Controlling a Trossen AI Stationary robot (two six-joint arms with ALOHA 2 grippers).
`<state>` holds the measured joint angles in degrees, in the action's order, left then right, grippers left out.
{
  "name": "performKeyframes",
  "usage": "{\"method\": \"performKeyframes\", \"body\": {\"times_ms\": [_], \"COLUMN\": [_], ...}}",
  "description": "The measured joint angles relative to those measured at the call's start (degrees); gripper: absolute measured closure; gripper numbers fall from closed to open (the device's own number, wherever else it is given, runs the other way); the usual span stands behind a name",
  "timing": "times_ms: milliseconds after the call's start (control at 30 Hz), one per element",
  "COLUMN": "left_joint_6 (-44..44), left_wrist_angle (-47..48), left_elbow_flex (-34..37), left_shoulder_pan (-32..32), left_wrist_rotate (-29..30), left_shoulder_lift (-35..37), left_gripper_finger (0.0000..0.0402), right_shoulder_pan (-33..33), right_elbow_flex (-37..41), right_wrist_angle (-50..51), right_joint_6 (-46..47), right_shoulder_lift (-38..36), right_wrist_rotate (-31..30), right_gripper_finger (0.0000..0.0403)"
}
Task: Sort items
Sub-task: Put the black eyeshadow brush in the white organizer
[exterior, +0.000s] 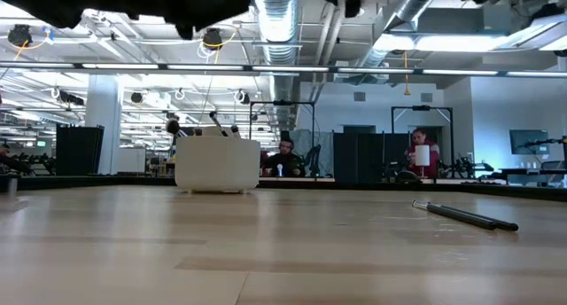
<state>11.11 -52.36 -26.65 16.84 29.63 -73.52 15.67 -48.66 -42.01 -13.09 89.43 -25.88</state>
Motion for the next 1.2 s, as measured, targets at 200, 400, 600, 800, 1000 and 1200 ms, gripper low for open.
{"method": "performKeyframes", "body": {"times_ms": [200,400,600,800,1000,1200], "left_joint_6": [0.22,0.22,0.22,0.22,0.04,-0.04], "left_wrist_angle": [0.12,0.02,0.02,0.02,0.01,0.16], "left_elbow_flex": [1.17,1.17,1.17,1.17,1.17,1.15], "left_shoulder_pan": [-0.05,-0.09,-0.09,-0.09,-0.35,-0.33], "left_wrist_rotate": [3.60,3.80,3.75,3.62,3.60,3.59], "left_shoulder_lift": [0.00,0.00,0.00,0.00,0.00,0.00], "left_gripper_finger": [0.0247,0.0241,0.0240,0.0240,0.0240,0.0240], "right_shoulder_pan": [-0.67,-5.08,-11.82,-20.96,-23.73,-24.29], "right_elbow_flex": [0.00,0.00,-0.02,-2.34,-11.50,-23.71], "right_wrist_angle": [9.96,15.75,15.85,21.12,27.57,41.14], "right_joint_6": [-0.34,-0.39,0.20,11.90,11.64,11.14], "right_shoulder_lift": [-5.16,-7.15,-6.63,-4.05,4.28,13.46], "right_wrist_rotate": [-2.21,-7.34,-6.89,2.15,5.46,5.59], "right_gripper_finger": [0.0394,0.0398,0.0398,0.0398,0.0398,0.0396]}}
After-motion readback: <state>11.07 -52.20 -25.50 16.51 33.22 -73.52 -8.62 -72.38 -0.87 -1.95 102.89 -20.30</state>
